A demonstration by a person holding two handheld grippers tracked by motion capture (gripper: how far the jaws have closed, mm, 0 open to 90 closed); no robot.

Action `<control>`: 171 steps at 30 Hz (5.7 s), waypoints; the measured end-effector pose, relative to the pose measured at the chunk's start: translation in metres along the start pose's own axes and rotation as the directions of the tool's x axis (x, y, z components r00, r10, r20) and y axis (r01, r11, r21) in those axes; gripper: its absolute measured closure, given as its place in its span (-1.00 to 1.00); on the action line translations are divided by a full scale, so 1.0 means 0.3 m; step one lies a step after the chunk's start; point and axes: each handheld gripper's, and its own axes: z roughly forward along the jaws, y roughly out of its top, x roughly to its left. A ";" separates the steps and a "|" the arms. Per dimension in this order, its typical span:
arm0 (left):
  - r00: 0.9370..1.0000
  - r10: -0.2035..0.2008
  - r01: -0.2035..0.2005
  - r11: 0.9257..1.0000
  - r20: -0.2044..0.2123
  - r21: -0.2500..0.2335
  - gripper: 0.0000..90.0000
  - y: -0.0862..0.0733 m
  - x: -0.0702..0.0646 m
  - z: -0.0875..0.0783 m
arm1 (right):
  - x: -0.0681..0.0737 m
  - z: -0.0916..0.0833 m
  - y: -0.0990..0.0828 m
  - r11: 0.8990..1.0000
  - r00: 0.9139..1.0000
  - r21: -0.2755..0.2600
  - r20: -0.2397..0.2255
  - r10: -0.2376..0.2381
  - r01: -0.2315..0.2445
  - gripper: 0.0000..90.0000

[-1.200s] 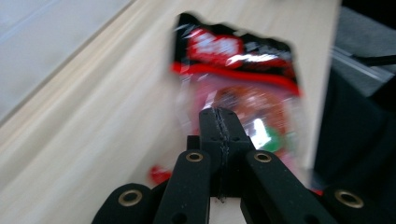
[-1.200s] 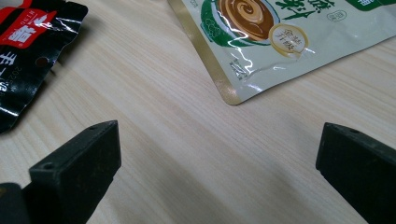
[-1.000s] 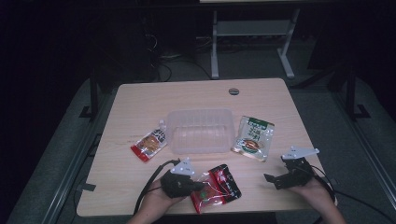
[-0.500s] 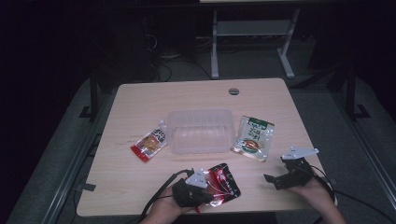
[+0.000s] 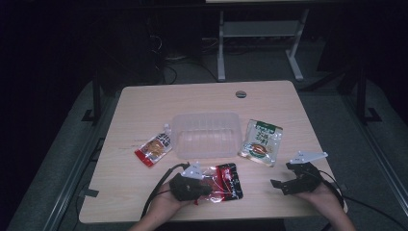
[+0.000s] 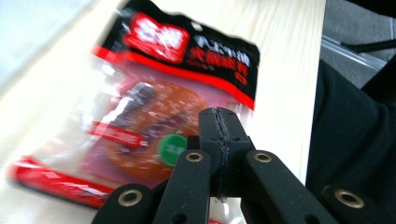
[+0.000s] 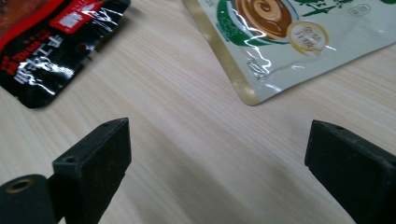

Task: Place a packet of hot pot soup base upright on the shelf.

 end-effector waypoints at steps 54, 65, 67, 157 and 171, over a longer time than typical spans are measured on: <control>0.991 -0.083 0.096 0.987 -0.102 0.125 0.99 -0.065 0.112 -0.026 | 0.248 0.125 0.223 0.999 0.947 0.051 -0.319 0.025 -0.010 -0.67; 0.992 -0.079 0.091 0.987 -0.094 0.131 0.99 -0.066 0.120 -0.029 | 0.282 0.220 0.268 0.992 0.936 0.125 -0.351 0.034 0.011 -0.51; 0.992 -0.083 0.094 0.987 -0.093 0.128 1.00 -0.067 0.121 -0.029 | 0.275 0.235 0.267 0.991 0.930 0.137 -0.364 0.048 0.003 -0.47; 0.987 -0.035 0.033 0.999 -0.159 -0.016 -0.49 -0.196 0.119 -0.283 | 0.184 0.005 0.451 0.928 0.813 -0.334 -0.578 -0.063 -0.165 1.00; 0.983 -0.054 0.053 0.999 -0.174 -0.006 -0.57 -0.210 0.139 -0.288 | 0.093 -0.021 0.498 0.910 0.865 -0.368 -0.502 -0.022 -0.190 1.00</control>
